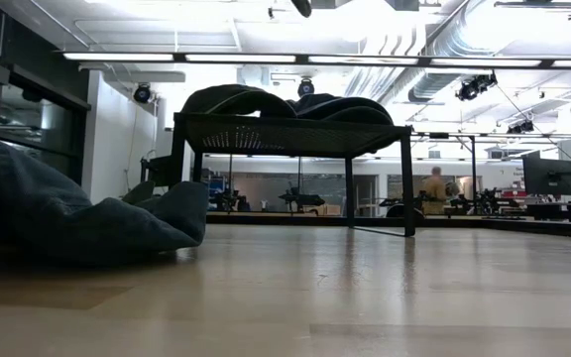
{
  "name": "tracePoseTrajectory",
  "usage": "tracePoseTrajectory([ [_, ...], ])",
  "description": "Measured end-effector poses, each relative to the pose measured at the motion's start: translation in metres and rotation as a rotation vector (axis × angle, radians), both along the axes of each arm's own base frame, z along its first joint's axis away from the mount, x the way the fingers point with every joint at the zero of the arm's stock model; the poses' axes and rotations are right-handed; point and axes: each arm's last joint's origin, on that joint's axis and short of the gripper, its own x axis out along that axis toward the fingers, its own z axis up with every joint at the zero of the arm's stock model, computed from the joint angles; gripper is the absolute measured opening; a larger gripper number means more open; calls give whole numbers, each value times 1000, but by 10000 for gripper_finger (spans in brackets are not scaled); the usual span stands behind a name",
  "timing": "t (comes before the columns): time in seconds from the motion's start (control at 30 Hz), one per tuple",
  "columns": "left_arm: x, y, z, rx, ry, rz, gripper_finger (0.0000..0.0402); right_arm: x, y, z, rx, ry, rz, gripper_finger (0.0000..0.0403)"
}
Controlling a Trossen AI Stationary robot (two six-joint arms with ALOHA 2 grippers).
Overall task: Pick & Place hat
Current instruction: Stack the dark green cap on top of the dark green cap on the shelf
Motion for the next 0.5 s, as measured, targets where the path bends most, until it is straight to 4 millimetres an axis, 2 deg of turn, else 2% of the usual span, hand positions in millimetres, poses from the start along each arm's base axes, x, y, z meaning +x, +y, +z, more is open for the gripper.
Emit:
tracePoseTrajectory([
  [0.23, -8, -9, 2, 27, -64, -10, 0, 0, 0, 0, 2, 1, 4, 142],
  [0.4, -15, -10, -32, 3, -178, -60, 0, 0, 0, 0, 0, 1, 12, 142],
  [0.5, -32, -7, -44, 7, -287, -45, 0, 0, 1, 0, 5, 1, 18, 142],
])
